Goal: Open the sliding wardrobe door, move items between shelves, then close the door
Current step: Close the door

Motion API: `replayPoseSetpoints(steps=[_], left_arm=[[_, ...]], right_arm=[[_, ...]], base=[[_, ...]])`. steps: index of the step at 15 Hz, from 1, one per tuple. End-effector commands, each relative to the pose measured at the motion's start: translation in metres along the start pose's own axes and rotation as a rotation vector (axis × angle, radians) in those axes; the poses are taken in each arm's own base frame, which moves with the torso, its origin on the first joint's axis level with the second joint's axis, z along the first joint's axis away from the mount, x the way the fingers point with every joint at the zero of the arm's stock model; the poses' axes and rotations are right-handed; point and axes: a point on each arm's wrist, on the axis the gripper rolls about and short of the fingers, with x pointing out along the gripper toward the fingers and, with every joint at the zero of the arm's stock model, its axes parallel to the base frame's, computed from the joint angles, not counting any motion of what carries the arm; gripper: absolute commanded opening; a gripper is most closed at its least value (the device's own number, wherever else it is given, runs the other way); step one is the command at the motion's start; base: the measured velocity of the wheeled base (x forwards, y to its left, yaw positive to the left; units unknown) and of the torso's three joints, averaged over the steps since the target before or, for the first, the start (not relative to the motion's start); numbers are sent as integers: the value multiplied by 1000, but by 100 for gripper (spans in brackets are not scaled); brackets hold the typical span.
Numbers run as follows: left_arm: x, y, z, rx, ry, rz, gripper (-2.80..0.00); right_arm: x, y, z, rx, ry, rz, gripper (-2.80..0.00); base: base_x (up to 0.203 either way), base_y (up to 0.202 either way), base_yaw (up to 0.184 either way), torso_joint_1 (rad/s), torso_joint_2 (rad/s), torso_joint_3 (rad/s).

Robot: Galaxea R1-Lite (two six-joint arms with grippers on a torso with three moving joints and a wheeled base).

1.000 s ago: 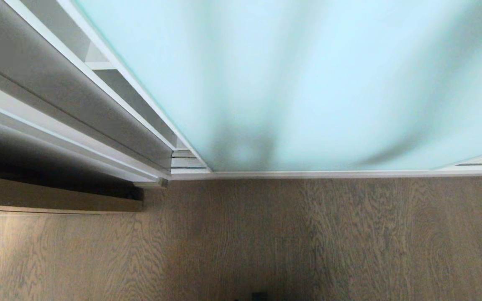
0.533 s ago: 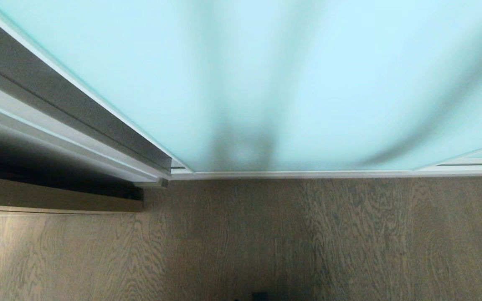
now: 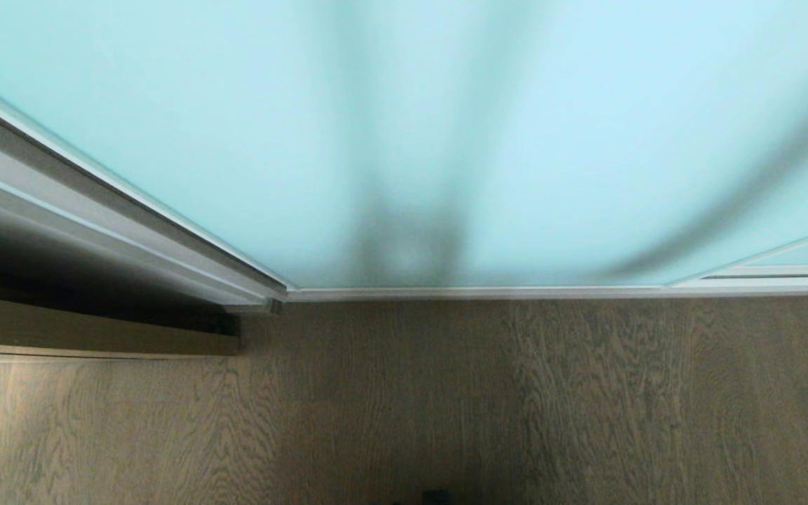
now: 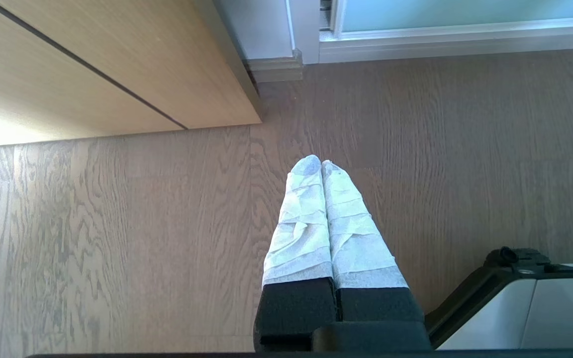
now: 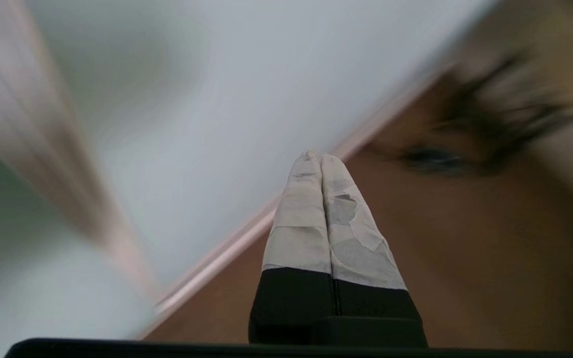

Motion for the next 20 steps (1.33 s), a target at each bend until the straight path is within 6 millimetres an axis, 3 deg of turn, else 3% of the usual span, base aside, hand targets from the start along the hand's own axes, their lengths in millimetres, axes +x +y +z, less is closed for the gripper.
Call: replayPoseSetpoints(steps=[1,11,15,20], left_arm=[[0,0,0,1,1,0,-280],[0,0,0,-1,1,0,-280],[0,0,0,0,1,0,-280],[0,0,0,1,1,0,-280]], right_arm=[[5,-3,-1,37,71,132,-280],[14,-11,2,102,173,313,-280],[21,-20,5,83,163,315,-280],[17,-14,5,72,157,318,-280]], base=[[0,0,0,0,0,0],[0,0,0,0,0,0],[0,0,0,0,0,0],[0,0,0,0,0,0]])
